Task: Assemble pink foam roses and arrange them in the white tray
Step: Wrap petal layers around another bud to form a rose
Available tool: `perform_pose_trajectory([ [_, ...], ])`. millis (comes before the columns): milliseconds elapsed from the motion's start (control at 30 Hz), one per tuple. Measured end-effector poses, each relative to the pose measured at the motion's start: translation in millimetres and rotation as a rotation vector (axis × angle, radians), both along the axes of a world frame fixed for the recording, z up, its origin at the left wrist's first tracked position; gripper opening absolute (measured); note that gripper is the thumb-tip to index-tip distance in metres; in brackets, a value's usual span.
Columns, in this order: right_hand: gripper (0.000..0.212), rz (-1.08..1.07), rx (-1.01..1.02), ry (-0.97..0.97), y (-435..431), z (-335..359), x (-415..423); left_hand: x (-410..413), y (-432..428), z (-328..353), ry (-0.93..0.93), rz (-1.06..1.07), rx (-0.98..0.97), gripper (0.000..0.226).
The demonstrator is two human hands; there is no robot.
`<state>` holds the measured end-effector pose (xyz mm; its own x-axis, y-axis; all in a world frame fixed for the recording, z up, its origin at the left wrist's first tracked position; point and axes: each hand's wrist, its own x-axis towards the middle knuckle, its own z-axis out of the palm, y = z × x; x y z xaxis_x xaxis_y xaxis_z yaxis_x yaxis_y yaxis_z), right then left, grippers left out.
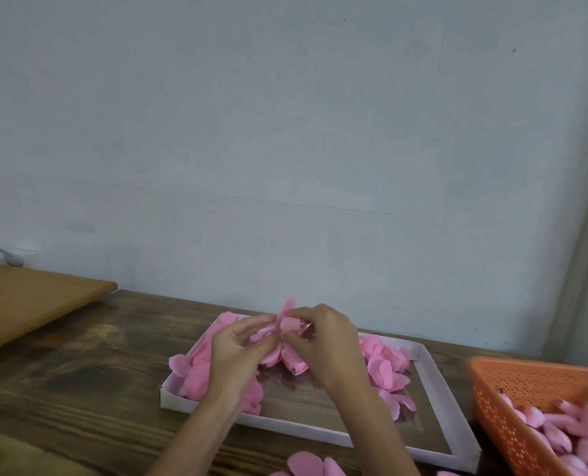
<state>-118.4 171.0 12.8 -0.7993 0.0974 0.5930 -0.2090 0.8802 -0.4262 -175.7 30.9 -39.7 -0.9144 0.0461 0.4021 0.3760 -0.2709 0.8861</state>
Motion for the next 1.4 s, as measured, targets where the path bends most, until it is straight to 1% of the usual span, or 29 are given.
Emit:
perform_pose_trajectory([
  [133,0.022,0.000,-0.042,0.020,-1.7,-1.1,1.5,-1.8,0.2,0.3,-0.004,-0.017,0.001,0.034],
  [267,0.023,0.029,-0.221,0.069,-0.5,1.1,1.1,-4.9,-4.7,0.2,-0.002,-0.045,-0.013,0.039],
  [367,0.030,0.061,-0.345,0.090,3.2,0.2,0.7,-3.2,-6.1,1.8,0.028,-0.084,-0.021,0.043],
  [433,0.030,0.144,-0.475,0.042,7.6,1.0,1.4,-1.7,-4.4,3.3,0.045,-0.111,-0.055,0.039],
  [467,0.030,0.191,-0.520,0.008,9.8,1.5,1.5,-0.7,-2.8,4.1,0.050,-0.129,-0.099,0.033],
  [533,0.031,0.255,-0.568,-0.026,13.2,2.6,1.3,3.9,-1.1,7.2,0.065,-0.169,-0.185,0.023],
  [600,0.035,0.272,-0.595,-0.023,14.7,3.4,1.8,6.9,-0.9,7.7,0.064,-0.187,-0.194,0.014],
  [633,0.039,0.278,-0.609,-0.023,14.7,3.5,2.6,8.3,-1.3,9.0,0.042,-0.191,-0.174,0.014],
  [700,0.047,0.287,-0.654,-0.040,14.0,4.1,3.8,9.1,-1.4,10.0,0.028,-0.205,-0.153,0.024],
  [733,0.051,0.284,-0.663,-0.045,14.0,4.1,4.0,9.6,-1.5,10.0,0.023,-0.209,-0.157,0.030],
  [767,0.051,0.280,-0.654,-0.040,14.3,4.1,3.9,9.8,-1.5,10.9,0.006,-0.210,-0.148,0.030],
  [800,0.044,0.278,-0.636,-0.027,14.8,4.1,3.6,8.4,-1.9,10.3,-0.020,-0.203,-0.142,0.020],
  [833,0.034,0.281,-0.624,-0.015,14.9,4.1,3.2,8.0,-2.4,10.9,-0.044,-0.198,-0.137,0.010],
  [867,0.024,0.288,-0.627,-0.009,14.6,4.0,3.5,6.0,-2.5,9.1,-0.052,-0.192,-0.139,0.015],
  [900,0.019,0.298,-0.638,-0.004,14.2,3.9,4.3,5.7,-1.5,8.9,-0.064,-0.177,-0.134,0.019],
  [933,0.017,0.305,-0.649,0.001,14.0,4.0,5.4,5.9,-0.6,8.8,-0.073,-0.153,-0.117,0.017],
  [1000,0.017,0.313,-0.654,0.009,15.1,4.6,7.2,7.2,0.5,10.2,-0.090,-0.093,-0.030,0.006],
  [1067,0.017,0.347,-0.641,-0.013,16.5,6.0,9.3,10.9,0.1,12.7,-0.098,-0.065,0.054,0.023],
  [1100,0.017,0.374,-0.627,-0.026,16.8,6.9,10.4,10.9,-0.3,12.8,-0.114,-0.057,0.073,0.028],
  [1167,0.016,0.415,-0.587,-0.044,17.2,7.4,11.9,11.1,-1.3,13.7,-0.156,-0.055,0.097,0.021],
  [1233,0.016,0.427,-0.544,-0.064,16.5,7.5,12.7,13.1,-0.6,16.1,-0.152,-0.032,0.072,0.012],
  [1300,0.019,0.416,-0.512,-0.075,16.3,6.9,12.0,16.3,1.8,17.9,-0.104,0.006,0.001,0.008],
  [1367,0.023,0.411,-0.532,-0.084,16.2,6.5,11.2,19.1,2.9,20.1,-0.058,0.035,-0.039,0.007],
  [1400,0.024,0.414,-0.554,-0.092,16.3,6.5,11.3,19.5,2.3,20.4,-0.040,0.029,-0.029,0.008],
])
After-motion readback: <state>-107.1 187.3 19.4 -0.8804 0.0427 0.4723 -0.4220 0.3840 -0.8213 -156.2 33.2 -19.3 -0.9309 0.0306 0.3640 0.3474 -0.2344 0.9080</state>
